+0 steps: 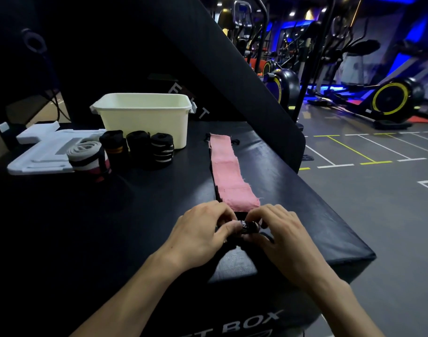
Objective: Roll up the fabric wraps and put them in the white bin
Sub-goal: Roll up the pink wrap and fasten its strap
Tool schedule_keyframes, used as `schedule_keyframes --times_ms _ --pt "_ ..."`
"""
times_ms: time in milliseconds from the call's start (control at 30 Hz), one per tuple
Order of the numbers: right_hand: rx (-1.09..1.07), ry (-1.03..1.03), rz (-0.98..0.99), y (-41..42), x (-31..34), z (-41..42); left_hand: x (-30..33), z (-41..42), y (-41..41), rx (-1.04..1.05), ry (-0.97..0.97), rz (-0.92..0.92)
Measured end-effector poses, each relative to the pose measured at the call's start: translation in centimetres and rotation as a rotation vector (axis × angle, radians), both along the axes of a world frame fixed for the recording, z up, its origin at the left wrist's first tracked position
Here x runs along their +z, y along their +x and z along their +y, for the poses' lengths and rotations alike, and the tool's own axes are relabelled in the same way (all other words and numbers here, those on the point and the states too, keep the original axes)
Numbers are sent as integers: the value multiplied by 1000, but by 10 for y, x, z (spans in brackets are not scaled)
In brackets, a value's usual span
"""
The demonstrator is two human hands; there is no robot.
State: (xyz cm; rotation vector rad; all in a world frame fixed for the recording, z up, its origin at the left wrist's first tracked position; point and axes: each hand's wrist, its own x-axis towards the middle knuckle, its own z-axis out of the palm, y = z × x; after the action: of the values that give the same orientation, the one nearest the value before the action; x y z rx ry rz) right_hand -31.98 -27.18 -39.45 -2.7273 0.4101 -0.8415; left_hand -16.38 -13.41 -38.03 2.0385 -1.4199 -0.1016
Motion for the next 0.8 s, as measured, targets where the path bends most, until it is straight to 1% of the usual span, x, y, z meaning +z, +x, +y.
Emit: schedule_keyframes --times_ms 100,233,367,433,500,600,667,800 --pt "46 51 37 -9 5 -4 0 1 0 -18 47 66" --pt "113 66 114 -19 11 -5 -1 5 -1 -49 93 84" --pt "92 10 146 -14 6 -9 0 7 -3 -29 57 114" --pt "81 15 149 -12 4 -11 0 7 -4 -18 0 110" --pt "86 26 134 -10 3 -12 3 9 -4 -24 -40 70" --pt "86 12 93 -7 2 -11 7 12 -1 -68 0 25" --pt "56 -22 51 -5 -1 -9 7 13 0 -62 11 -14" --pt "-22 -104 -42 -4 -7 -1 6 9 2 -35 15 7"
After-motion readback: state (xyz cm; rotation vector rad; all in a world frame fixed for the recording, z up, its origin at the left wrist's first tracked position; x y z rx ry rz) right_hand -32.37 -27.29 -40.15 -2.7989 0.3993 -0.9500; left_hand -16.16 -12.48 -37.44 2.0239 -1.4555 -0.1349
